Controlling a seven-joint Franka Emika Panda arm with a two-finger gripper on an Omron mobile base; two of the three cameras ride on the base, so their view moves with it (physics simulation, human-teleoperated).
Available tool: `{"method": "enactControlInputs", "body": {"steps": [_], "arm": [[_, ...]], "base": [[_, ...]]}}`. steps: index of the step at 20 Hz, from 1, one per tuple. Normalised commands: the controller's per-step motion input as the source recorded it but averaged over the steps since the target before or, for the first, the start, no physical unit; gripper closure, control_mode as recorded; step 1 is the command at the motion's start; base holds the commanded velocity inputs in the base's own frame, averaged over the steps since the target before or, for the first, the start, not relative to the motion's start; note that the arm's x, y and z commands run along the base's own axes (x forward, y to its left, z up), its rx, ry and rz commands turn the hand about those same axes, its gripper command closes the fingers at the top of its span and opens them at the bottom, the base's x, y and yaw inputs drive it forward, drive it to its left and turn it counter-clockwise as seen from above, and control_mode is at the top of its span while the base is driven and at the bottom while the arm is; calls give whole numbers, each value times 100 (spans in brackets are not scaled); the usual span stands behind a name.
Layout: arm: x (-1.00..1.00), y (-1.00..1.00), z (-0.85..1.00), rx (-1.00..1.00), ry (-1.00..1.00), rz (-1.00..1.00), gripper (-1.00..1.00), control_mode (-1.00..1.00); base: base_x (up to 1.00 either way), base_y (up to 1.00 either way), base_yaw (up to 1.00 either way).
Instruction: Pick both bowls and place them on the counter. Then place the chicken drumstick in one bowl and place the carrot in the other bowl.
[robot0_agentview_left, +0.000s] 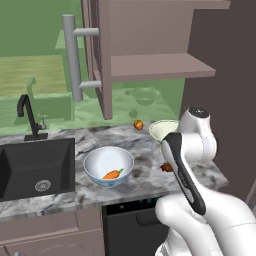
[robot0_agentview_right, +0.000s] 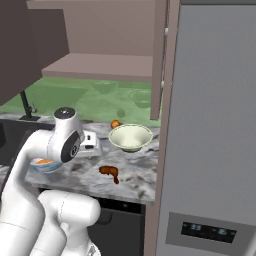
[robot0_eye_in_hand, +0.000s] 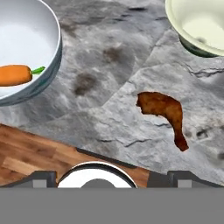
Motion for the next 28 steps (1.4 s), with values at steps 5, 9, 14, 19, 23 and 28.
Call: {"method": "enactControlInputs", "body": {"steps": [5,9,14,19,23,28], "arm": [[0,-40,-4,-16,5,-14,-100,-100],[0,-48,-2,-4,7,-9,-100,-100],[0,-46,-20,-4,7,-4,-100,-100],[0,-43,-29,-2,7,0,-100,-100],[4,-10,-20,0,3,0,-100,-100],[17,8,-26,-3,2,-1,-100,-100]], "base": [[0,0,0],[0,0,0],[0,0,0],[0,0,0],[0,0,0],[0,0,0]]}}
